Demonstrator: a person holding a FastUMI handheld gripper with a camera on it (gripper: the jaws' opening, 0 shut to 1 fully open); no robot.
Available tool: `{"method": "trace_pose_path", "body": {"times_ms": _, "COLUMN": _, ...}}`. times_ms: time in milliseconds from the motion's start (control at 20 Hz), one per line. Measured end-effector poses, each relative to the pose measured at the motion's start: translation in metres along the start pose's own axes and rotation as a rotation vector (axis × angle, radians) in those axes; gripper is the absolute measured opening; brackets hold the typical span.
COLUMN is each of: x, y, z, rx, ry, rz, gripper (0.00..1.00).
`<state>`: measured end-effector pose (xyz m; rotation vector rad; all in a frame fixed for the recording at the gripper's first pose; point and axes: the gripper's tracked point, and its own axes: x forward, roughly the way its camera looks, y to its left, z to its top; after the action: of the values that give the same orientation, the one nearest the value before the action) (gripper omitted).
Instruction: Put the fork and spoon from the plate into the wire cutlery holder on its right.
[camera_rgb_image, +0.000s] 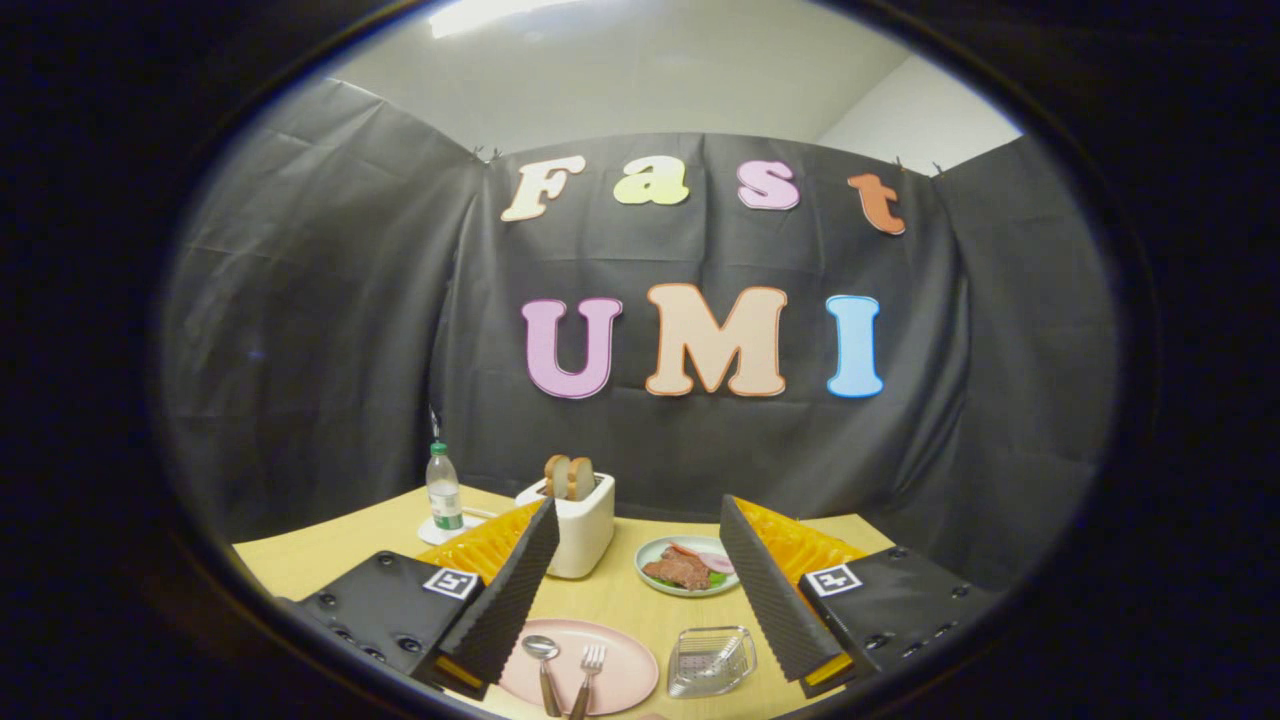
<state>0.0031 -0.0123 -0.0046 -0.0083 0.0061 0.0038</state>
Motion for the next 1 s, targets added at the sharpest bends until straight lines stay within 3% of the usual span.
{"method": "trace_pose_path", "body": {"times_ms": 1000, "x": 0.009, "y": 0.003, "z": -0.019, "rx": 0.025, "ry": 0.026, "rz": 0.044, "gripper": 1.00}}
